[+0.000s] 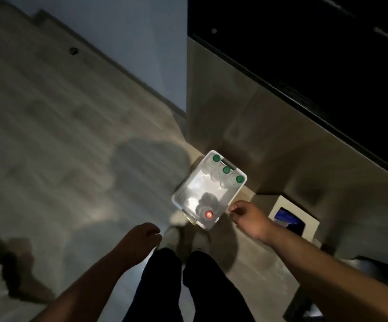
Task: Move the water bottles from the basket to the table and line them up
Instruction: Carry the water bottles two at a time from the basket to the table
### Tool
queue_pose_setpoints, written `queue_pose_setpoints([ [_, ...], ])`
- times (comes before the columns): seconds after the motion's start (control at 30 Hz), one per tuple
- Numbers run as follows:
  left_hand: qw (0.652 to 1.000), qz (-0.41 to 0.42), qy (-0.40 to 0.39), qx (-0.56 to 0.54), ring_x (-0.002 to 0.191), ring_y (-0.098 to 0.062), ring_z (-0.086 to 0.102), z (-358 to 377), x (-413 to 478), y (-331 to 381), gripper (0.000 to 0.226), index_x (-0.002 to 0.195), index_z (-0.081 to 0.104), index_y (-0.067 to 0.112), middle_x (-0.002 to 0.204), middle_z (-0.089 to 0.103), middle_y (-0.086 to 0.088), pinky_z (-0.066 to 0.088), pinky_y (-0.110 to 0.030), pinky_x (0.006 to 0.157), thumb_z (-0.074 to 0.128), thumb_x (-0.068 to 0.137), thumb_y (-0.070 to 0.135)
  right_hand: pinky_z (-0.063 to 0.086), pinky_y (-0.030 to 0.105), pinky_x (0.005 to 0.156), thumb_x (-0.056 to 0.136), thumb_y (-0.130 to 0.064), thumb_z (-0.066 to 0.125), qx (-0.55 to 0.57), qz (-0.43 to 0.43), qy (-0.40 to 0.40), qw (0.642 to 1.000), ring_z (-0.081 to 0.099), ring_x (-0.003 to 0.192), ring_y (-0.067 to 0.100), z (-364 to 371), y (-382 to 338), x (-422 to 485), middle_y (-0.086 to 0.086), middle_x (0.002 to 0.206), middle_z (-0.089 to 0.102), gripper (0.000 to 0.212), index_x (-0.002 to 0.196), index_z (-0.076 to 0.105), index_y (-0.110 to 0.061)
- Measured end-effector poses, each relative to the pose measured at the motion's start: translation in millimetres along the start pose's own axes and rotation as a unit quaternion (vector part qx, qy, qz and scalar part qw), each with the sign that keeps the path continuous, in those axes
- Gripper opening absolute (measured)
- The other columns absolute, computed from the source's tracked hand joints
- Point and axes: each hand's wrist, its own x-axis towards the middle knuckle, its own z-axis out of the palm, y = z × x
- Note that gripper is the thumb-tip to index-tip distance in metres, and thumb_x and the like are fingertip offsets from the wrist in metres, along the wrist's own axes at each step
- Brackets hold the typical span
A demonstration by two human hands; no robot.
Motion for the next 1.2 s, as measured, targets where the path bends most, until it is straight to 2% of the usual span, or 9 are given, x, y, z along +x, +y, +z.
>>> queue_pose_setpoints([
  [0.07,0.999,0.031,-0.013,0.022,0.088,-0.022,0.064,7,57,10,0.045,0.093,0.069,0.008,0.098,0.069,-0.011,0.048,-0.034,0.080,0.055,0.069,0.044,0.043,0.015,0.062,0.088,0.000,0.061,0.014,0.033,0.029,0.999,0.053,0.068,0.011,-2,13,34,-0.007,0.070,0.057,0.026,0.072,0.059,-0.021],
  [0.2,0.989,0.100,-0.064,0.093,0.106,-0.023,0.061,47,159,22,0.039,0.118,0.064,0.009,0.112,0.063,-0.004,0.046,-0.026,0.089,0.058,0.087,0.031,0.042,0.013,0.051,0.091,-0.003,0.060,0.014,0.079,0.059,0.995,0.052,0.064,0.015,-2,44,113,0.000,0.073,0.057,0.016,0.107,0.058,-0.005],
  [0.33,0.948,0.255,-0.116,0.149,0.105,-0.021,0.065,95,236,12,0.047,0.113,0.066,0.011,0.111,0.069,-0.006,0.050,-0.025,0.088,0.066,0.077,0.041,0.051,0.033,0.089,0.086,-0.025,0.066,-0.074,0.097,0.104,0.987,0.064,0.104,0.031,3,72,194,0.011,0.113,0.067,0.043,0.126,0.052,-0.015],
  [0.47,0.915,0.351,-0.088,0.179,0.093,-0.023,0.068,144,276,-4,0.047,0.103,0.069,0.009,0.101,0.072,-0.010,0.056,-0.032,0.078,0.058,0.075,0.046,0.046,0.032,0.094,0.082,-0.031,0.072,-0.112,0.073,0.131,0.982,0.060,0.115,0.031,16,98,249,0.010,0.124,0.065,0.051,0.128,0.052,-0.020],
  [0.57,0.895,0.320,-0.088,0.299,0.103,-0.025,0.063,167,287,-8,0.050,0.112,0.062,0.020,0.115,0.062,-0.006,0.055,-0.039,0.083,0.050,0.076,0.053,0.050,0.034,0.089,0.082,-0.034,0.071,-0.116,0.055,0.178,0.976,0.064,0.106,0.032,25,114,267,0.011,0.115,0.068,0.041,0.118,0.055,-0.021],
  [0.67,0.873,0.344,-0.054,0.340,0.097,-0.025,0.061,181,287,0,0.027,0.106,0.058,0.020,0.112,0.056,-0.006,0.048,-0.034,0.072,0.056,0.085,0.037,0.053,0.037,0.084,0.082,-0.033,0.071,-0.125,0.051,0.204,0.970,0.065,0.099,0.032,29,122,270,0.010,0.107,0.069,0.033,0.107,0.054,-0.020],
  [0.83,0.890,0.385,0.021,0.244,0.063,-0.025,0.062,168,281,0,0.014,0.070,0.057,0.017,0.075,0.058,-0.002,0.047,-0.028,0.051,0.053,0.080,0.026,0.057,0.046,0.084,0.082,-0.031,0.070,-0.100,0.026,0.204,0.974,0.067,0.100,0.029,38,120,243,0.005,0.110,0.071,0.033,0.110,0.052,-0.028],
  [1.03,0.919,0.320,0.069,0.220,0.074,-0.029,0.067,108,218,16,0.019,0.088,0.068,0.016,0.086,0.066,-0.007,0.056,-0.036,0.063,0.062,0.078,0.031,0.046,0.027,0.072,0.080,-0.027,0.072,0.006,0.011,0.265,0.964,0.065,0.085,0.024,39,85,170,0.000,0.088,0.068,0.025,0.088,0.049,-0.032],
  [1.2,0.931,0.295,0.137,0.164,0.057,-0.014,0.059,44,130,43,0.014,0.073,0.063,0.023,0.069,0.059,0.008,0.048,-0.023,0.051,0.059,0.075,0.036,0.054,0.035,0.059,0.075,-0.031,0.074,0.098,0.032,0.284,0.953,0.065,0.064,0.019,32,45,74,-0.006,0.070,0.065,0.025,0.080,0.049,-0.032],
])
